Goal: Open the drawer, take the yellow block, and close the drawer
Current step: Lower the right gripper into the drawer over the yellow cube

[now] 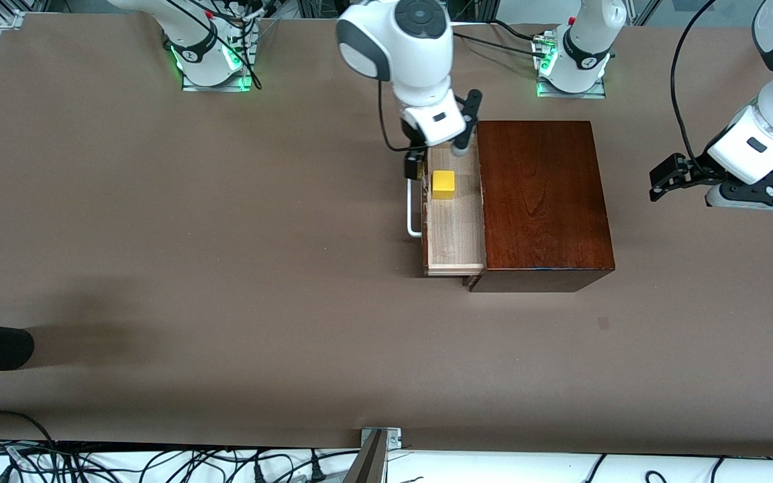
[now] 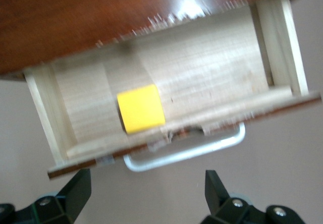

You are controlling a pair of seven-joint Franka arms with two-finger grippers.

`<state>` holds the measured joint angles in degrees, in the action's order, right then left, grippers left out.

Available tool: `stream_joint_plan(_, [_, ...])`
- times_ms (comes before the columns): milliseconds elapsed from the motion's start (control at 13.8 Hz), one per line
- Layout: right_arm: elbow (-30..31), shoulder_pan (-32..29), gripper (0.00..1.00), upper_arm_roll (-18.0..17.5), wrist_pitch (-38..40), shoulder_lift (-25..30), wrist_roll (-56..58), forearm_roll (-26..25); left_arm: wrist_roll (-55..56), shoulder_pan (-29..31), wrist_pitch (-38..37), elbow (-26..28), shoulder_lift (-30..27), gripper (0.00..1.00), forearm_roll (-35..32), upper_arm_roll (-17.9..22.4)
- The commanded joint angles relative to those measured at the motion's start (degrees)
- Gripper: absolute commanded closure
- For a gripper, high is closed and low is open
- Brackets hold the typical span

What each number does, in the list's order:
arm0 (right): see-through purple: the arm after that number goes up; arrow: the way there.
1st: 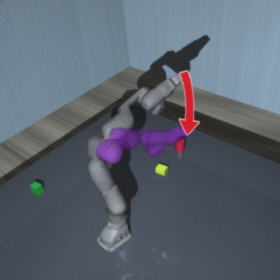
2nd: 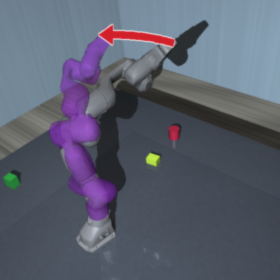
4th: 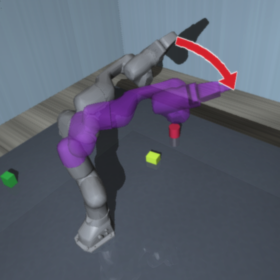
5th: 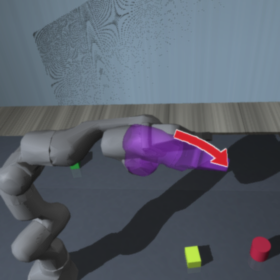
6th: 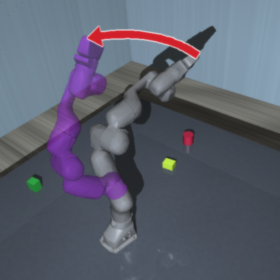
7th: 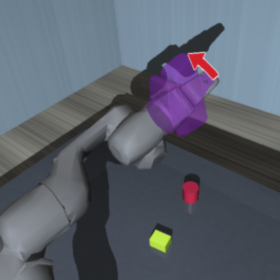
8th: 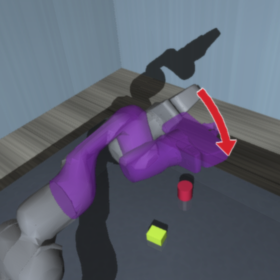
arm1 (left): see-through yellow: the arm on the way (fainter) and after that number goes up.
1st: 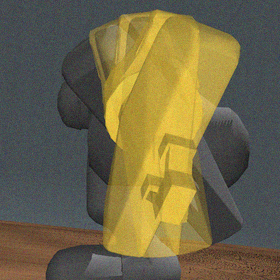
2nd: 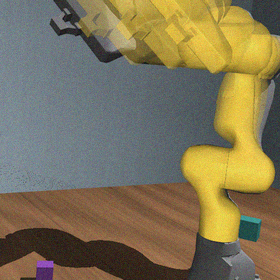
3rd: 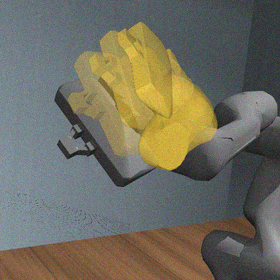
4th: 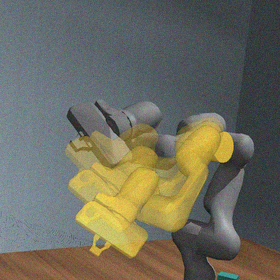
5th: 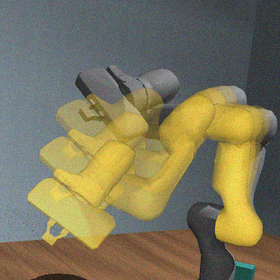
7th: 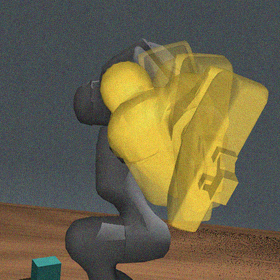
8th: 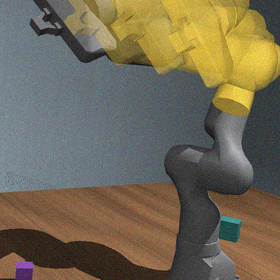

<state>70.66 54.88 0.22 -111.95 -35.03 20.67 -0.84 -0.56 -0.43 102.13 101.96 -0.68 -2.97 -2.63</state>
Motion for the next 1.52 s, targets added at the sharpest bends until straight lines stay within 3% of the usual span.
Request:
stream_joint_plan(0, [-7.29, 1.54, 0.00, 0.83, -0.02, -6.35, 2.89, -1.09, -0.24, -0.80, -0.17, 0.53, -0.81, 0.00, 1.30, 0.17])
stream_joint_plan(941, [-7.29, 3.04, 0.02, 1.01, -6.52, -13.13, 3.94, -3.38, -0.76, -0.80, -0.35, -0.18, -0.73, 0.00, 1.38, -0.09])
stream_joint_plan(1014, [-7.29, 3.04, 0.19, 1.18, -6.88, -13.48, 4.03, -3.38, -0.59, -0.80, -0.35, -0.18, -0.73, 0.00, 1.38, -0.18])
stream_joint_plan(1086, [-7.29, 3.04, 0.44, 1.18, -6.88, -13.66, 3.77, -3.38, -0.67, -0.80, -0.35, -0.18, -0.73, 0.00, 1.38, -0.18])
stream_joint_plan(1158, [-7.29, 3.04, 0.84, 1.18, -6.79, -13.66, 3.42, -3.38, -0.85, -0.80, -0.35, -0.18, -0.73, 0.00, 1.38, -0.18])
stream_joint_plan(1231, [-7.29, 3.04, 1.00, 1.36, -6.71, -13.57, 3.50, -3.29, -0.85, -0.80, -0.44, -0.18, -0.73, 0.00, 1.38, -0.18])
stream_joint_plan(1448, [-7.47, 2.60, 1.00, 1.71, -6.18, -12.70, 3.86, -3.21, -0.85, -0.89, -0.96, -0.62, -0.73, 0.00, 1.38, -0.27])
